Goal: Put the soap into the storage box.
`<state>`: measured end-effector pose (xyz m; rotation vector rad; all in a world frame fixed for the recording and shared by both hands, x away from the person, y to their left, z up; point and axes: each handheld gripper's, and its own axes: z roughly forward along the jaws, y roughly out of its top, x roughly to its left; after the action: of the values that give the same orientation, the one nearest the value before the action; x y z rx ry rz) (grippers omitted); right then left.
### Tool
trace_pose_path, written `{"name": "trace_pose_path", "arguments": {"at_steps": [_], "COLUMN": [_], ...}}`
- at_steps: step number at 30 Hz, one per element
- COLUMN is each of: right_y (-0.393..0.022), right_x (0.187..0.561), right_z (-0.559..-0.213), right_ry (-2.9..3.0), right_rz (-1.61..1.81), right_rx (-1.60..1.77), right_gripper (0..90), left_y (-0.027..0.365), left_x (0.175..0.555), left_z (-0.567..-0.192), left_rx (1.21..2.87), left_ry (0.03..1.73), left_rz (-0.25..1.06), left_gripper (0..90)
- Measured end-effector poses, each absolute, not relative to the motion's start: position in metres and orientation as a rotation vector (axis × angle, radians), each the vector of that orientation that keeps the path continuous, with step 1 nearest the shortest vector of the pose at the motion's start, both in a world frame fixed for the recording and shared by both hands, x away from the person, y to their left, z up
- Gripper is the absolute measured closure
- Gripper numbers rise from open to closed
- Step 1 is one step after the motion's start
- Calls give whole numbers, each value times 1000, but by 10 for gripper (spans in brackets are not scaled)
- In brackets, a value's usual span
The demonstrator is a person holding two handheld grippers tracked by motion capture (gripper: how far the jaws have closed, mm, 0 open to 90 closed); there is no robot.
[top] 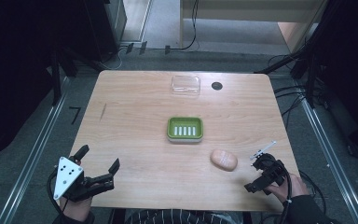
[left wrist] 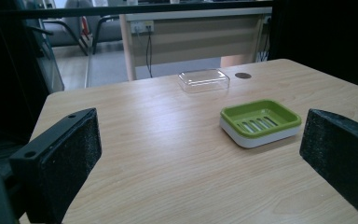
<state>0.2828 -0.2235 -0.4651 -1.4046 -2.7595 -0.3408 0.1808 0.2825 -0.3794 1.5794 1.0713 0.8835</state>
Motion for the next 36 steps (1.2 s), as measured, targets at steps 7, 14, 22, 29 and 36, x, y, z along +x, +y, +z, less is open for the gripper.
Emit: {"name": "trace_pose_path", "arguments": {"at_steps": [7,14,22,29,36], "right_y": [-223,-221,-219,-215,-206], "right_x": [283,284,286,287,287], "right_z": [-466,-464,-463,-461,-453], "right_ry": [-2764,-2766,-2787,-2815,-2868], "right_rz": [-348,-345,-367,-367,-394], "right_rx": [-1396,-1396,-1359,-1322,-1254], "right_gripper": [1,4,4,8,8], "left_y": [283,282,280,279,283], "left_x": [183,183,185,187,184], "left_z": [-380,-381,-381,-381,-381], "left_rx": [1585,1590,1594,1599,1598], "left_ry": [1070,1076,1081,1074,1078], "left_rz": [872,865,870,861,861], "left_gripper": [0,0,0,0,0]}}
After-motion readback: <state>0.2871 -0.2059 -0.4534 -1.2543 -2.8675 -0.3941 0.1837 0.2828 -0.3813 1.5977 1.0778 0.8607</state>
